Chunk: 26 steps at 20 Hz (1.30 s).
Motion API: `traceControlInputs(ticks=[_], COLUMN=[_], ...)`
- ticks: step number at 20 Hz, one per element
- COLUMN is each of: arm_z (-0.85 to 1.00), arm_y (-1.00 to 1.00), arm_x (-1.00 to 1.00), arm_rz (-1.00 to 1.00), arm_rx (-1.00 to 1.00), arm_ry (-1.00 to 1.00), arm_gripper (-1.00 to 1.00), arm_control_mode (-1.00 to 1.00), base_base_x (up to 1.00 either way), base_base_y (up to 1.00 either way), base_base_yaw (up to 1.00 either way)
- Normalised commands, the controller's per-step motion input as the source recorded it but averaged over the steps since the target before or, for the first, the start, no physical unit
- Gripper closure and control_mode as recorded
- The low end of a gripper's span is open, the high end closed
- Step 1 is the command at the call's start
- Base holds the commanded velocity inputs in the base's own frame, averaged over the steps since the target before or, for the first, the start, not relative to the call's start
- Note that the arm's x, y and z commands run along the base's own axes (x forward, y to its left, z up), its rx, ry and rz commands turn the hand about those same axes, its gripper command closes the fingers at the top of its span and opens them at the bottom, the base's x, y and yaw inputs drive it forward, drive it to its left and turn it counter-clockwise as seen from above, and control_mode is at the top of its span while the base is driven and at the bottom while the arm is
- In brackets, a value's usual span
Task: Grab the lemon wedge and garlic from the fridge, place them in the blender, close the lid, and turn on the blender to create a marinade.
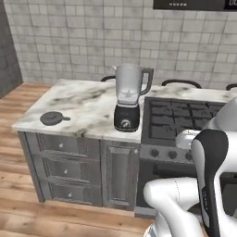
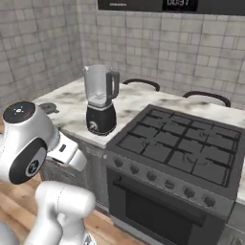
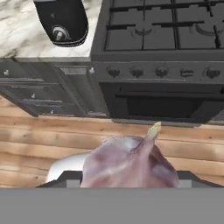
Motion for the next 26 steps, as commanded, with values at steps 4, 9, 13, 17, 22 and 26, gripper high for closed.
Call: traceControlInputs(ticks=[4,9,13,17,22,26], arm_z=[0.0,0.0,0.0,0.0,0.0,0.0], arm_y=[0.0,0.0,0.0,0.0,0.0,0.0], arm_x=[0.0,0.0,0.0,0.0,0.0,0.0], arm_rz=[0.0,0.0,0.0,0.0,0.0,0.0], arm_rx=[0.0,0.0,0.0,0.0,0.0,0.0], arm_ry=[0.0,0.0,0.0,0.0,0.0,0.0], arm_gripper=[1.0,1.0,1.0,1.0,1.0,1.0], arm_control_mode=[1.0,1.0,1.0,1.0,1.0,1.0], base_base_x=[0.85,0.57,0.33,0.53,0.38,0.41], base_base_y=[0.77,0.45,0.01,0.09,0.15,0.24], base_base_yaw=[-0.34,-0.31,-0.23,-0.25,-0.2,-0.09])
